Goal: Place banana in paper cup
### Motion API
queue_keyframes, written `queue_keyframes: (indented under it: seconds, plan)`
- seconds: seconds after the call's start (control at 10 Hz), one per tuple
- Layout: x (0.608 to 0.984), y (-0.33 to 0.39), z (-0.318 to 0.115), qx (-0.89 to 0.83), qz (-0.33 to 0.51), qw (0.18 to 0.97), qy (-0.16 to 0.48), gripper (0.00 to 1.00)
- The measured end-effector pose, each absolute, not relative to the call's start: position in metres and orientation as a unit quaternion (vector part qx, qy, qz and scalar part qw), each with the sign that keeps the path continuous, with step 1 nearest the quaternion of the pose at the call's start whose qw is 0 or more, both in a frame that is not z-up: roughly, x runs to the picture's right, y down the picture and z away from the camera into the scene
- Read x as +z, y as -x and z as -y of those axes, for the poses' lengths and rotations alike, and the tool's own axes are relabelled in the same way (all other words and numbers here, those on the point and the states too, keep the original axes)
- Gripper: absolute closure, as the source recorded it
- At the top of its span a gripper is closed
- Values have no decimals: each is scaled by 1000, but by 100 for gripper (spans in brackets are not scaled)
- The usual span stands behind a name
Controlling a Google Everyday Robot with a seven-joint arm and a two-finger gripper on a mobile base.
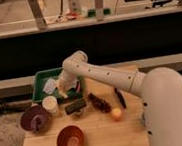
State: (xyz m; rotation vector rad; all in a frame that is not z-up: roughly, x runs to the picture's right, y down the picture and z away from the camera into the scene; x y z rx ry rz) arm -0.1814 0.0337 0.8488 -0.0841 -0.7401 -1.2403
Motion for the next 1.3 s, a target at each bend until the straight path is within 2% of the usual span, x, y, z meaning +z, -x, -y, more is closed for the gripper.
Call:
queue_keyframes:
  seconds: [0.4,0.5,1.2,1.3]
  plan:
    - [838,236,-46,-598,367,712,33,100]
    - [834,242,-48,-606,371,703,33,94]
    - [817,238,-55,-616,374,693,30,26]
    - [815,238,-55,-615,377,692,29,21]
